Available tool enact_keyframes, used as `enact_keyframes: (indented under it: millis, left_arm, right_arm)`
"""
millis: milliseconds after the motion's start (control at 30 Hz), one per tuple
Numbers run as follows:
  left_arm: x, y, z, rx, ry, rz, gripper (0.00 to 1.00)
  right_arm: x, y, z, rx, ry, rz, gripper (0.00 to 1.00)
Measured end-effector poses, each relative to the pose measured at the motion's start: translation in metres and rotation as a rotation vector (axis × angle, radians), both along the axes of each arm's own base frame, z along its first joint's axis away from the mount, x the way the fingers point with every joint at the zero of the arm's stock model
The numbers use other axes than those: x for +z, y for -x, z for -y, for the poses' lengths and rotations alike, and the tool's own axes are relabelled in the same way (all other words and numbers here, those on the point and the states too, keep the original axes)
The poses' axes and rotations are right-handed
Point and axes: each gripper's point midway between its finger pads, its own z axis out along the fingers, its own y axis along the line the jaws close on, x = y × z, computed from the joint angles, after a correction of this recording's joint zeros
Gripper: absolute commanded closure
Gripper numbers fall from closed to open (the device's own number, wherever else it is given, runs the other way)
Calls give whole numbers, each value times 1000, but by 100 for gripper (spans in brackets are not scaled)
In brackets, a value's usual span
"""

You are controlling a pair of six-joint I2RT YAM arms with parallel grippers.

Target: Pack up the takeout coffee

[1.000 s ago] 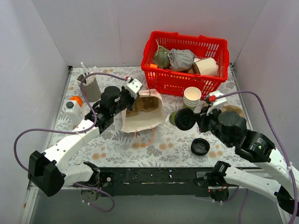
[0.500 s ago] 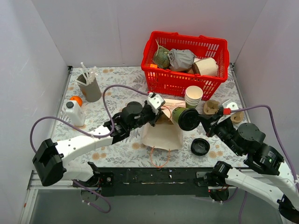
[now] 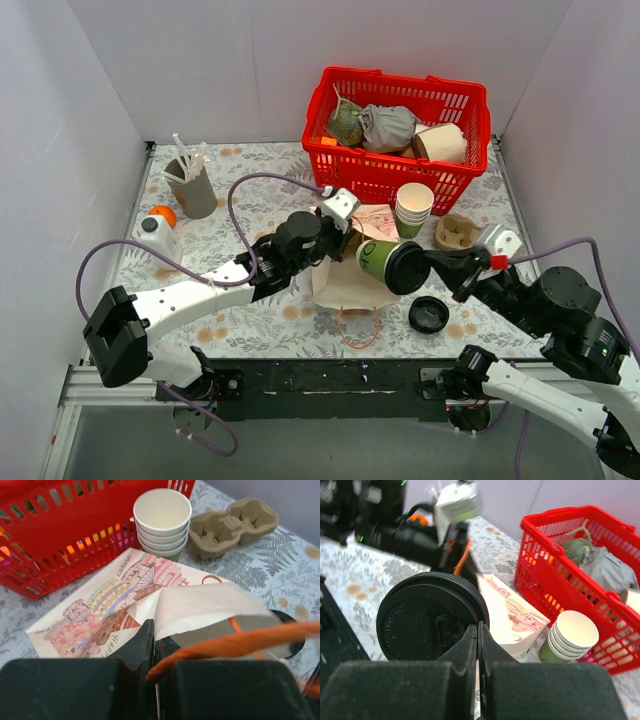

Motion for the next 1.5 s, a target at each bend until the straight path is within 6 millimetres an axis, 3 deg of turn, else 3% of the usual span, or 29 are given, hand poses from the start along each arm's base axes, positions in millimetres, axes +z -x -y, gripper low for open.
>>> enact_keyframes:
  millis: [167,267,767,1033,1200,1500]
  left_arm:
    - [23,-12,6,28,-22,16,100]
    - [22,-16,9,29,-56,13,100]
    - [6,-2,14,-53,-81,-25,100]
    - [10,3,16,-81,-95,-43,100]
    - [12,8,18,-115,-104,-51,100]
    - [5,18,16,-215,-151,-54,100]
  right_arm:
    - [-20,4,-35,169,158,36,99]
    - [-36,2,-47,218,242,38,99]
    - [-117,-38,-51,136,588,38,99]
    - [-126,-34,-74,185,789,226,99]
    - [-152,-28,-99,226,1028,350,99]
    - [-156,-40,-95,227,1221,483,99]
